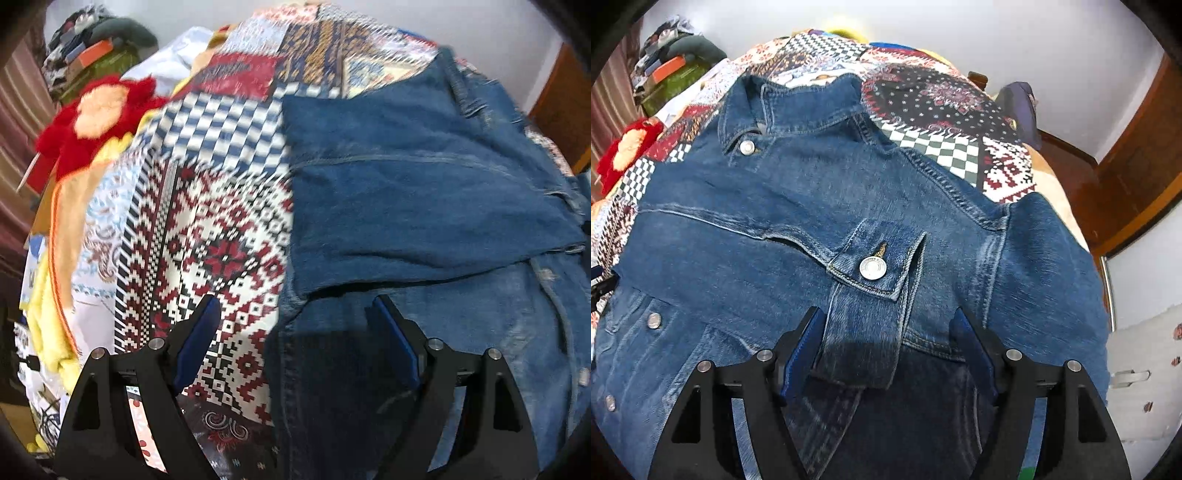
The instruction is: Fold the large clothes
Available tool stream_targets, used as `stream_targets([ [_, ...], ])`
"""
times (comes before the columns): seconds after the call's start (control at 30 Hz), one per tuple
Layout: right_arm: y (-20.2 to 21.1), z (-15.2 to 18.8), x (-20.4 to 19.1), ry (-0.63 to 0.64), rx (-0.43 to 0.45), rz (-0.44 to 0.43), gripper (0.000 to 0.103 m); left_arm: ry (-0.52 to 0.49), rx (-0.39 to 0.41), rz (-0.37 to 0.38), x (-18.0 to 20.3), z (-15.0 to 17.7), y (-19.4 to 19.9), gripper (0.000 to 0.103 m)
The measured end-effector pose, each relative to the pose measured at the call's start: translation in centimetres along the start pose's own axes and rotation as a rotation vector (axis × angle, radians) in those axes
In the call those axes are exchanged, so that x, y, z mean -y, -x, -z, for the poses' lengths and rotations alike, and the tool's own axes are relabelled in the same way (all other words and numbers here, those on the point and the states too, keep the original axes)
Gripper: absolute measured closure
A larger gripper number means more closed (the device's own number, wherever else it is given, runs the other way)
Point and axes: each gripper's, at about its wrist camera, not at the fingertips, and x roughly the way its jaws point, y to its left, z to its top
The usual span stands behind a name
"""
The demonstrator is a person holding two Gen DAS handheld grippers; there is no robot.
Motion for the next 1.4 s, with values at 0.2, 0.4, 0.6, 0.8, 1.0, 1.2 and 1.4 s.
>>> stream_targets([
  [0.2,4.5,-0.1,0.8,-0.018,0.101,0.010,0.033,-0.040,0.115,0.030,2.2,-1.4,5.0,0.019],
  [0.4,9.1,0.9,3.2,-0.072,0.208,0.006,0.033,-0.117,0.230,0.068,6.5,-4.7,8.3,0.015],
  [0.6,11.9,3.3,7.4,-0.146,0.251,0.027,0.032,-0.207,0.296,0.139,12.3,-7.6,9.5,0.010],
  [0.8,11.4,7.7,13.2,-0.331,0.209,-0.022,0.032,-0.299,0.277,0.208,18.5,-9.7,7.6,0.010],
  [1.0,8.4,12.4,19.3,-0.582,0.115,-0.048,0.032,-0.299,0.103,0.332,22.9,-10.4,2.3,0.010],
  [1.2,4.1,15.1,23.3,-0.784,0.010,-0.129,0.032,-0.309,-0.071,0.361,25.6,-9.8,-3.1,0.010],
  [1.4,1.3,14.8,24.5,-0.877,-0.003,-0.274,0.028,-0.355,-0.093,0.321,27.0,-8.8,-5.1,0.009],
])
